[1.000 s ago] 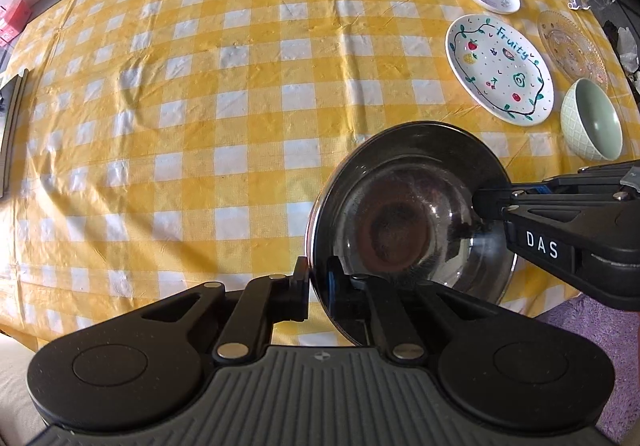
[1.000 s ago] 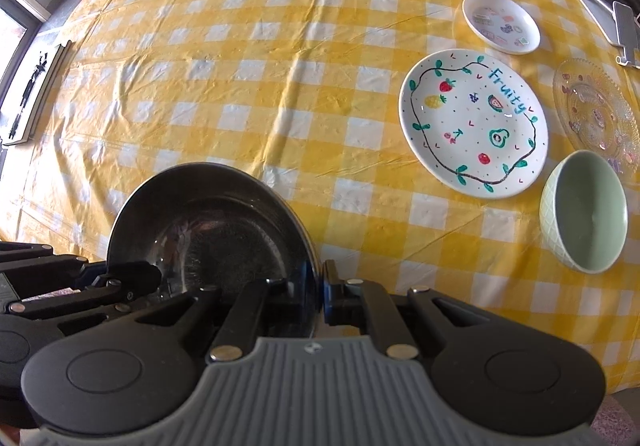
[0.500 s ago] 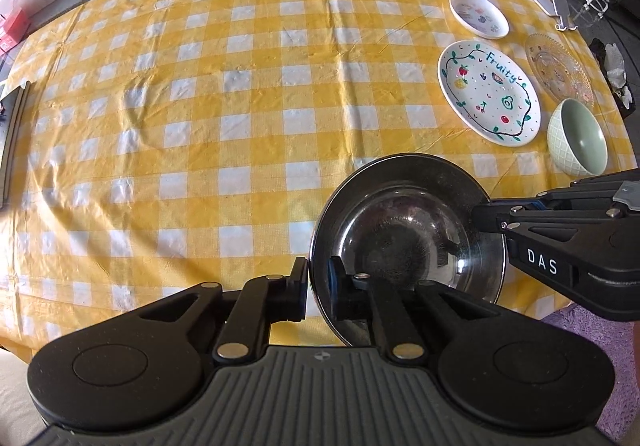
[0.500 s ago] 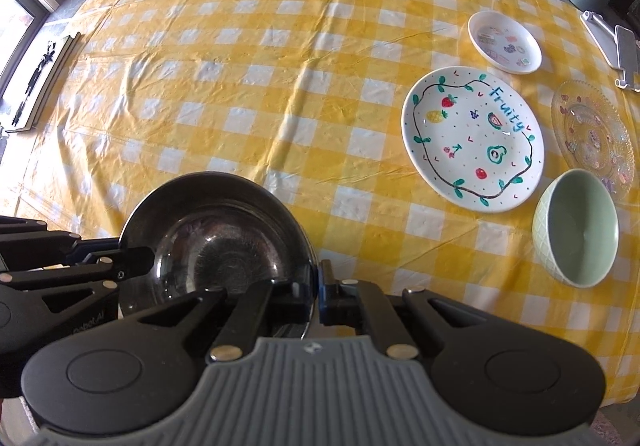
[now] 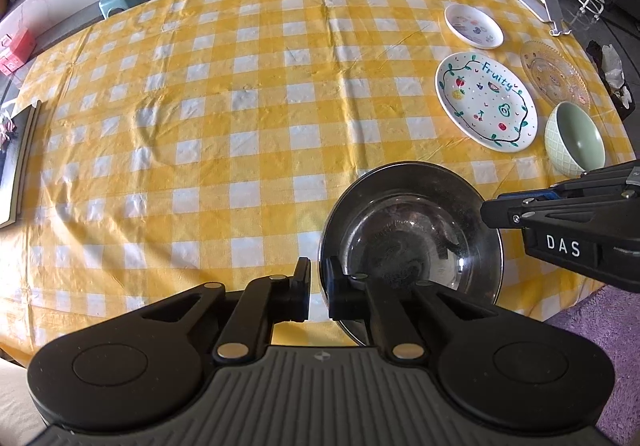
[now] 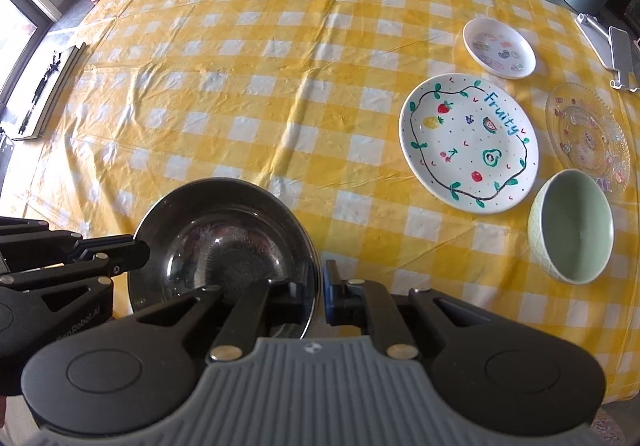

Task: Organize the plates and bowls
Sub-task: 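Open the left gripper and withdraw from the stacked bowls, then move the right gripper to the pale green bowl and grasp its rim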

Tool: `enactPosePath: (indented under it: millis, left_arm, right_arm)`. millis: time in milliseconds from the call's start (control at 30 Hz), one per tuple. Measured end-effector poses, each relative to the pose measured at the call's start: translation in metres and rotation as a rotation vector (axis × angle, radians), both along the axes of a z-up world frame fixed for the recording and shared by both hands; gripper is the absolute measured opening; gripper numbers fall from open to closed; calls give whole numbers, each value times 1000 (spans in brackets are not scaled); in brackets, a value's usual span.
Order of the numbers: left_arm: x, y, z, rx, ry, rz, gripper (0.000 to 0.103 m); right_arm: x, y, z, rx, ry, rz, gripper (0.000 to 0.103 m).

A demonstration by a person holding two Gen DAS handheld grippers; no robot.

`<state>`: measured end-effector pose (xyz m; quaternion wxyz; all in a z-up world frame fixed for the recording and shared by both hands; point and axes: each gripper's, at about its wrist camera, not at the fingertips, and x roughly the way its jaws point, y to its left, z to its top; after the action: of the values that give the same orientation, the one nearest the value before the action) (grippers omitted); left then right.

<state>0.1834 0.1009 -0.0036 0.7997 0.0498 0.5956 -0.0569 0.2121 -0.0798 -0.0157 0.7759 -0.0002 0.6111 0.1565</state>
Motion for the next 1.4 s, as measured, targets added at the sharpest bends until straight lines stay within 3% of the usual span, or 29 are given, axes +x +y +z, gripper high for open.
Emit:
enactPosePath:
  millis: [133, 267, 400, 667, 933, 1400]
  left_arm:
    - [-11, -9, 19, 3, -62, -43, 15]
    - [-20, -28, 34, -25, -97, -87, 19]
    - [-28, -56, 45, -58, -128, -152, 24]
    - [-21, -123, 52, -168, -154, -252, 25]
    - [7, -191, 24, -230, -109, -289, 25]
    - [82, -235, -39, -212, -9, -164, 25]
  right_arm:
    - [-5, -18, 22, 12, -45, -9, 8]
    - [-9, -45, 40, -14, -97, -39, 25]
    - [-14, -81, 46, -56, -118, -85, 27]
    - [-22, -158, 42, -128, -122, -200, 31]
    - [-13, -220, 16, -105, -73, -326, 31]
    - [52, -250, -48, 37, 30, -395, 29]
